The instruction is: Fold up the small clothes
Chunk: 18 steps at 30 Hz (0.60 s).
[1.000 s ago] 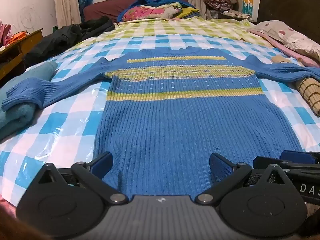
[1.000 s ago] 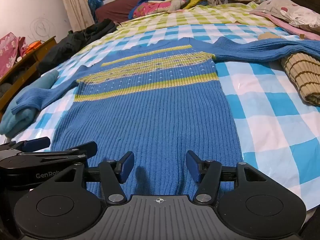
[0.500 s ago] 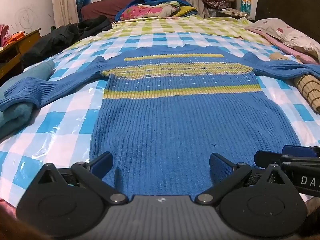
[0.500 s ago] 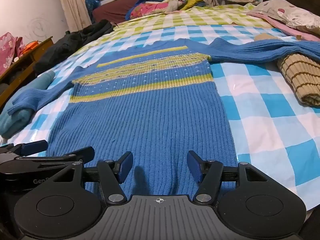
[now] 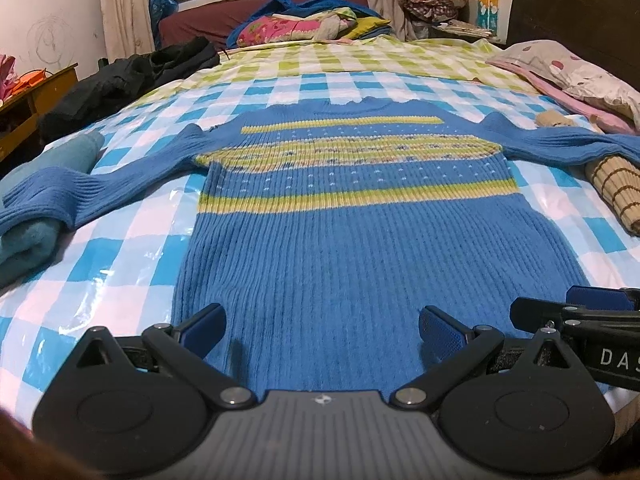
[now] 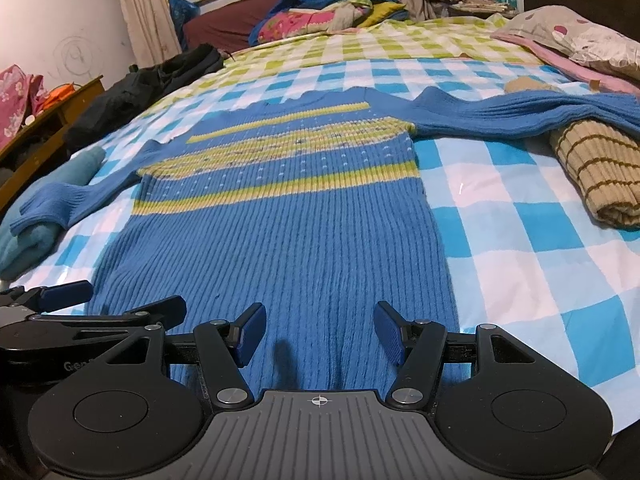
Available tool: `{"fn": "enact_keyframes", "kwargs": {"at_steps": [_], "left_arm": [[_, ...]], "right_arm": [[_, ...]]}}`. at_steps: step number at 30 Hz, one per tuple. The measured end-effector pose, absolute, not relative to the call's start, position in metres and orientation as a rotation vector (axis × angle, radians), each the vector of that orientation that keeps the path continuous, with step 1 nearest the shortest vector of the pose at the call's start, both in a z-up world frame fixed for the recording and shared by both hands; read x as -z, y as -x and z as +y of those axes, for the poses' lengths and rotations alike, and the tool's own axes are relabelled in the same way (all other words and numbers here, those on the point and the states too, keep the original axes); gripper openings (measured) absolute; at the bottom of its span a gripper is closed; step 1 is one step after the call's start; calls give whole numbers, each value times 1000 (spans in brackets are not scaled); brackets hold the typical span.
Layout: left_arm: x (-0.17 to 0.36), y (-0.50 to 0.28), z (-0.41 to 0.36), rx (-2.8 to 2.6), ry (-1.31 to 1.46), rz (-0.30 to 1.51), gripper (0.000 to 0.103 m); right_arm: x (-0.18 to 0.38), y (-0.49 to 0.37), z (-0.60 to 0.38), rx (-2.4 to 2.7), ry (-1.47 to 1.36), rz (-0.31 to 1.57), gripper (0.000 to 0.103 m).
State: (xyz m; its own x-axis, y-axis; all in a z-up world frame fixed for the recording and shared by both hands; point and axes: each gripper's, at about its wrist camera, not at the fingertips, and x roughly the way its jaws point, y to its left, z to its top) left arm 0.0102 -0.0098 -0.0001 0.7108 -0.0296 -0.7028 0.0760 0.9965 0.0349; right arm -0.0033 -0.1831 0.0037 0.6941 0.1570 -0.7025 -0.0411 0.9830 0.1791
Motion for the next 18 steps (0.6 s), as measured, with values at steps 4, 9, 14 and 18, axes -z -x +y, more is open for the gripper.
{"fn": "enact_keyframes", "kwargs": {"at_steps": [4,9,14,18], "left_arm": [[-3,-15,-13,62,-67,770,103],[-6,-21,-19,66,-74,760,103],[-8,-27,-24,72,-79,753,103],[-10,-32,-28,77,-87,750,103]], "right_arm": [[-6,0,-187,-103,-149,786,60],[-9,-6,-191,-92,-139,771,60],[-10,-10,-196,-81,-143,761,60],[-11,-14,-200,-73,-145,754,60]]}}
